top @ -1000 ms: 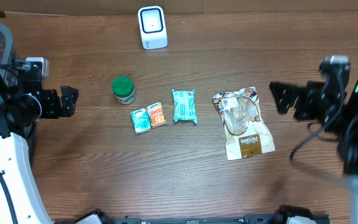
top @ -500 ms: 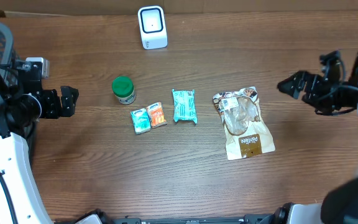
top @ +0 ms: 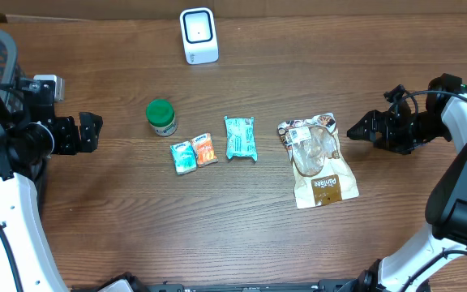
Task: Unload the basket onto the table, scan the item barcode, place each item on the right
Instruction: 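Move the right gripper left toward the mushroom bag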
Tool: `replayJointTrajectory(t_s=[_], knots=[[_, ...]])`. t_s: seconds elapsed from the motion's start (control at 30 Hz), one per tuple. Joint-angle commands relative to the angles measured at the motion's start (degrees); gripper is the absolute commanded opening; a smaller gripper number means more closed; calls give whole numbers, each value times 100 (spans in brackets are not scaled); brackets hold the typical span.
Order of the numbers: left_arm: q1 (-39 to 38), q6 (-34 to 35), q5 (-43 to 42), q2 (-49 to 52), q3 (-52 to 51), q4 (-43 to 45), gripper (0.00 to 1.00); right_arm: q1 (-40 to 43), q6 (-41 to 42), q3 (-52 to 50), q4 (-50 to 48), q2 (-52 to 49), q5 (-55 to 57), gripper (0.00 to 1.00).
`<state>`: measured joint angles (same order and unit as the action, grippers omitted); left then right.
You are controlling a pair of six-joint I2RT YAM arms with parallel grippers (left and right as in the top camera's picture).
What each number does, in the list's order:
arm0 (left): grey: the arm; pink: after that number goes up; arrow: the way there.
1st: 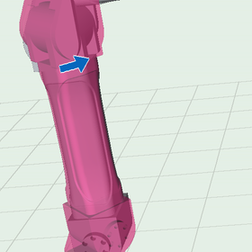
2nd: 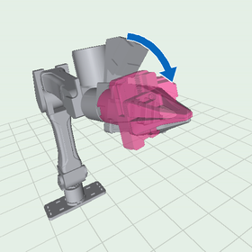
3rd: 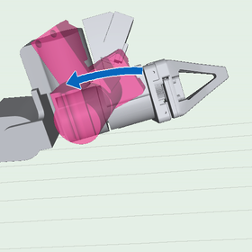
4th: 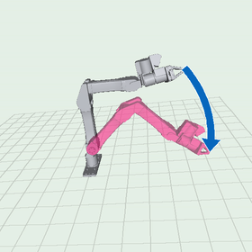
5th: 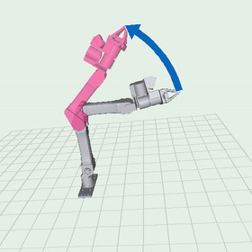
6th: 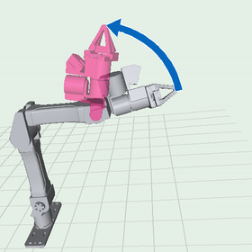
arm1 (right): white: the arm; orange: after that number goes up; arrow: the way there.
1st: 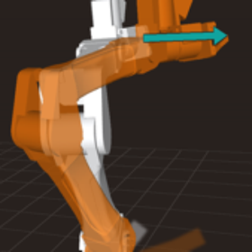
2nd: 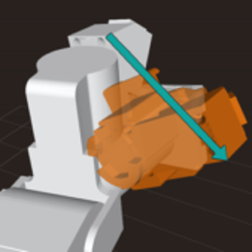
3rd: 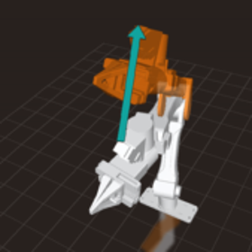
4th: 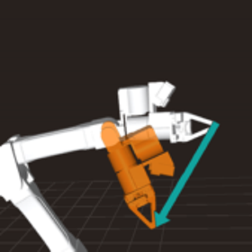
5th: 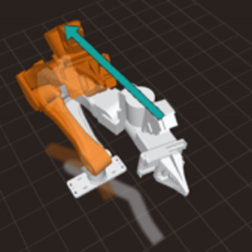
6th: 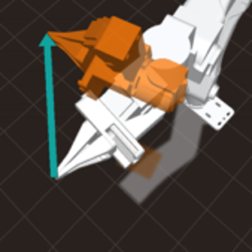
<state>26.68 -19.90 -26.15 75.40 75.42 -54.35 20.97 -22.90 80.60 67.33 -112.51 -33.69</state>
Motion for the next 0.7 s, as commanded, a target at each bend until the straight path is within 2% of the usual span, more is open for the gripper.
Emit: replayJointTrajectory(t_s=[0.0,0.27,0.5,0.67], knots=[[31,-46,-24,26,7,22,99,0,-472,114,-109,-125,-107,95],[31,-46,-24,26,7,20,100,0,-894,76,-205,-601,-273,91],[31,-46,-24,26,7,20,100,-2,-1517,-271,-177,-752,-951,91],[31,-46,-22,26,7,22,100,-79,-1554,-570,-387,-752,-1161,91]])
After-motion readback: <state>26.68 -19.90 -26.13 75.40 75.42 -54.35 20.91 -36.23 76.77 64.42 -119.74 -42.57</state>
